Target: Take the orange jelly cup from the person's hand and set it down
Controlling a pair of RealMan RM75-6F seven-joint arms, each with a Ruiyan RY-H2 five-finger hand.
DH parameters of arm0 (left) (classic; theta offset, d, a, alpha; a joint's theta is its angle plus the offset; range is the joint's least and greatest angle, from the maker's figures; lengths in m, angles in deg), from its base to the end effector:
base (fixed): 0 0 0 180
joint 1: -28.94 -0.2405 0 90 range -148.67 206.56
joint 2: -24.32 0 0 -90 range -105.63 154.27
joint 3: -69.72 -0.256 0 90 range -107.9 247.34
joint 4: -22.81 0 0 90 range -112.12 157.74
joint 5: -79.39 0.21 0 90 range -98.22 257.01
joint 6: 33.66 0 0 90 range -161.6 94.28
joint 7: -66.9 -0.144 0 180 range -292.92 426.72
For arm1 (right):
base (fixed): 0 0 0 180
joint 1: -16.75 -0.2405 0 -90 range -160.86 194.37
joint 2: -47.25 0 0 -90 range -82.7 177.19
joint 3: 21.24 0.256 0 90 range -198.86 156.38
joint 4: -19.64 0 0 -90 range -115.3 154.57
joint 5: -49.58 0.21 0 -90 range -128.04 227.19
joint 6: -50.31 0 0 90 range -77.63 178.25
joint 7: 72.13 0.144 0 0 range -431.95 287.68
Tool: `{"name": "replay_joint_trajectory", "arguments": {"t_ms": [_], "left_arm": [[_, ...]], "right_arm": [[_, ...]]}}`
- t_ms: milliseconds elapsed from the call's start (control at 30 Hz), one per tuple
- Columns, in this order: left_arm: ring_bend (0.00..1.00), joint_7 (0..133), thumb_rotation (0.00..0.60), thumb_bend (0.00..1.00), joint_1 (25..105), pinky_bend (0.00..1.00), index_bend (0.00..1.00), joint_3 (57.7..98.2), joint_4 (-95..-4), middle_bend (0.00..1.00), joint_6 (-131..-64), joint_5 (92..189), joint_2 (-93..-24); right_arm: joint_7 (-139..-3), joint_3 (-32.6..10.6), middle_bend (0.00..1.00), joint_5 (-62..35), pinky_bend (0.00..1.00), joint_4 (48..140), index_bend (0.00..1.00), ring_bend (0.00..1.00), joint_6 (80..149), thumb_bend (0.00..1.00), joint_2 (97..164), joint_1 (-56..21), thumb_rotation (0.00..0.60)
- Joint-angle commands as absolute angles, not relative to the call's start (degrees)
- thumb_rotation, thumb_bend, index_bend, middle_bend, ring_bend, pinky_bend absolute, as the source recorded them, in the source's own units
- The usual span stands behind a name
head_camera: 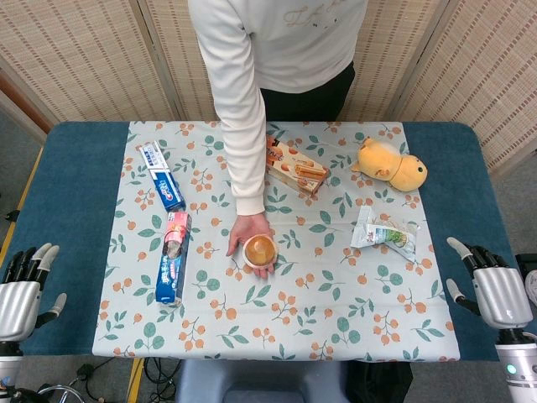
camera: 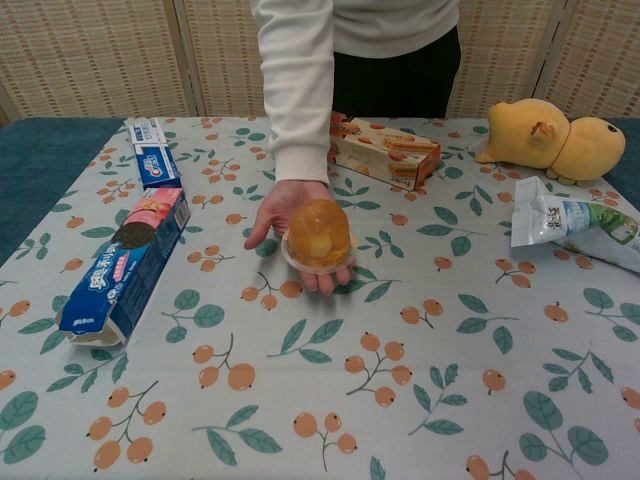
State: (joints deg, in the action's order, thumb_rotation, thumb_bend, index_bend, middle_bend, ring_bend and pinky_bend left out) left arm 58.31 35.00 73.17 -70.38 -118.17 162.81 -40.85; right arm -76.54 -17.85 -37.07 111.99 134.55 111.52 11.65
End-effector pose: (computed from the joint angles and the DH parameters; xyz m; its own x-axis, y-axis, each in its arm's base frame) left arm -0.3081 0.1892 0.1542 0.4955 -0.0010 0.8686 0.8685 0.0129 -0.4955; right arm -0.3084 -0.1842 0.1569 0.4629 -0.0043 0.8864 -0.8862 -0.0263 0.4626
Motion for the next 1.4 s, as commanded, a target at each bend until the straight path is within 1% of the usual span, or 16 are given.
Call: {"name": "replay_joint_trajectory", "arguments": {"t_ms": [33,467,667,833,1000,1200,1300,1400], "left_arm": [[0.02,58.38,0.6,0.32,34.95,0.0,0.01,73.16,-70.22,0.0,-118.23,162.8,-40.94],[0.02,59.01,0.6,0.32,34.47,0.0,0.01,73.17,-69.86,0.0,-119.39,163.29,-40.85],[0.02,58.75,0.6,0.32,34.5,0.0,0.01,73.18,-70.5,0.0,-119.33,163.3,-40.42],[0.02,58.69,0.6,0.32,34.45,0.0,0.01,72.94,-70.68,0.0,-119.21,163.48,-40.43],[0.02,58.75,0.6,0.32,34.11,0.0,0.01,72.78,-70.69,0.0,-119.8,163.81,-40.34],[0.02,59.06,0.6,0.32,33.64,0.0,0.01,72.76,-70.62,0.0,-120.71,164.17,-40.0],[0.02,59.12,0.6,0.32,33.35,0.0,0.01,72.61,-70.74,0.0,-121.08,164.36,-39.89],[0.02,59.16,0.6,0.32,33.04,0.0,0.01,72.53,-70.77,0.0,-121.39,164.29,-39.83]], "right_arm": [[-76.48,-18.03,0.26,-36.94,0.33,112.19,0.15,0.22,134.23,0.33,111.41,11.68,0.6],[-76.3,-18.25,0.26,-38.26,0.33,113.05,0.15,0.22,133.83,0.33,110.84,11.04,0.6],[-76.86,-17.98,0.25,-41.05,0.33,115.59,0.15,0.22,130.55,0.32,109.12,7.75,0.6],[-77.66,-16.78,0.22,-42.91,0.33,119.81,0.07,0.22,124.24,0.29,107.82,2.21,0.6],[-77.78,-14.82,0.19,-42.84,0.33,122.92,0.05,0.19,117.26,0.28,108.23,-3.89,0.6],[-78.46,-12.54,0.14,-40.55,0.33,123.54,0.03,0.14,106.99,0.28,111.5,-12.36,0.6],[-80.19,-11.21,0.13,-38.11,0.33,122.71,0.02,0.12,103.02,0.28,113.89,-15.94,0.6],[-81.17,-10.17,0.13,-36.19,0.33,121.2,0.02,0.12,100.62,0.28,116.63,-18.73,0.6]]}}
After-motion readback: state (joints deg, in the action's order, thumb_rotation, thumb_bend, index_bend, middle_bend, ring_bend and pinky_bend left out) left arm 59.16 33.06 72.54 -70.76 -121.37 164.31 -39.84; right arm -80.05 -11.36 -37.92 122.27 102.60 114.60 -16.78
